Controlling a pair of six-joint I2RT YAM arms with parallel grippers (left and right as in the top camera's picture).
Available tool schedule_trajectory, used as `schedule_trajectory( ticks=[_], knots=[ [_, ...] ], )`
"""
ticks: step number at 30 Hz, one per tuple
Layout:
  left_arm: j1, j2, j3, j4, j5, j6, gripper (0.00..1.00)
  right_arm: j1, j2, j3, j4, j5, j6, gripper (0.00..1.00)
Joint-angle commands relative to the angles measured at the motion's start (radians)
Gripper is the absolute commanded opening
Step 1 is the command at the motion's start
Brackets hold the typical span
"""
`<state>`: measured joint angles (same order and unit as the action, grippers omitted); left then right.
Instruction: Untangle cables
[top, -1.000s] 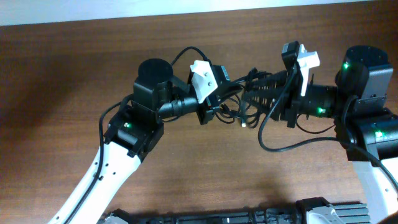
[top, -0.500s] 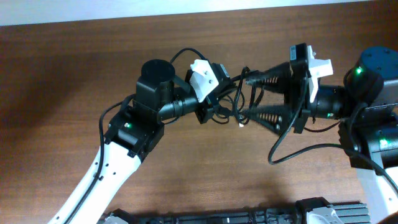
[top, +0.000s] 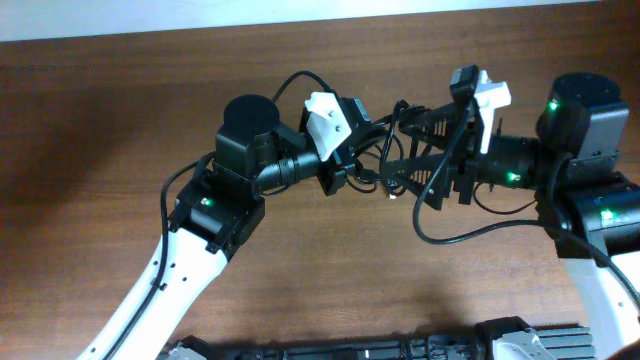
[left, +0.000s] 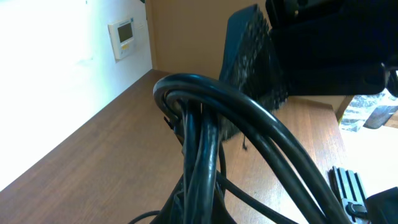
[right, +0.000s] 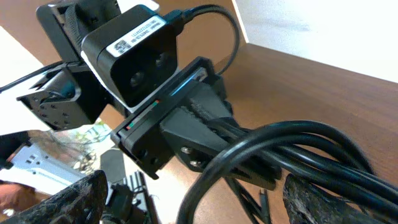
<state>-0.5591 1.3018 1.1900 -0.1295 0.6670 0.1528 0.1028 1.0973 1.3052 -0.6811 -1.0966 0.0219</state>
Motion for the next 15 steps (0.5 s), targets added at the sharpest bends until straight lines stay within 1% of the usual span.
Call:
schedule_trajectory(
  ticks=[1, 3, 5, 6, 7, 8, 10, 12, 15],
  knots=[
    [-0.004, 0.000, 0.006, 0.021, 0.025, -0.010, 0.00, 0.061, 0.018, 0.008, 0.005, -0.021, -0.032, 0.89],
    [-0.004, 0.000, 0.006, 0.020, 0.025, -0.028, 0.00, 0.086, 0.031, 0.008, 0.020, -0.021, -0.032, 0.88],
    [-0.004, 0.000, 0.006, 0.021, 0.025, -0.028, 0.00, 0.089, 0.039, 0.008, 0.035, -0.021, -0.032, 0.81],
    [-0.004, 0.000, 0.006, 0.020, 0.025, -0.028, 0.00, 0.089, 0.040, 0.008, 0.042, -0.021, -0.032, 0.67],
    [-0.004, 0.000, 0.006, 0.013, 0.024, -0.028, 0.00, 0.089, 0.040, 0.008, 0.060, -0.022, -0.032, 0.44],
    [-0.004, 0.000, 0.006, 0.009, 0.022, -0.028, 0.00, 0.089, 0.039, 0.008, 0.078, -0.034, -0.031, 0.28],
    [-0.004, 0.000, 0.006, 0.002, 0.020, -0.028, 0.00, 0.089, 0.039, 0.008, 0.125, -0.078, -0.031, 0.06],
    [-0.004, 0.000, 0.006, -0.002, 0.016, -0.028, 0.00, 0.086, 0.034, 0.008, 0.182, -0.117, -0.030, 0.04],
    [-0.004, 0.000, 0.006, -0.050, -0.072, -0.029, 0.00, 0.086, 0.002, 0.008, 0.275, -0.131, -0.028, 0.04]
  ],
)
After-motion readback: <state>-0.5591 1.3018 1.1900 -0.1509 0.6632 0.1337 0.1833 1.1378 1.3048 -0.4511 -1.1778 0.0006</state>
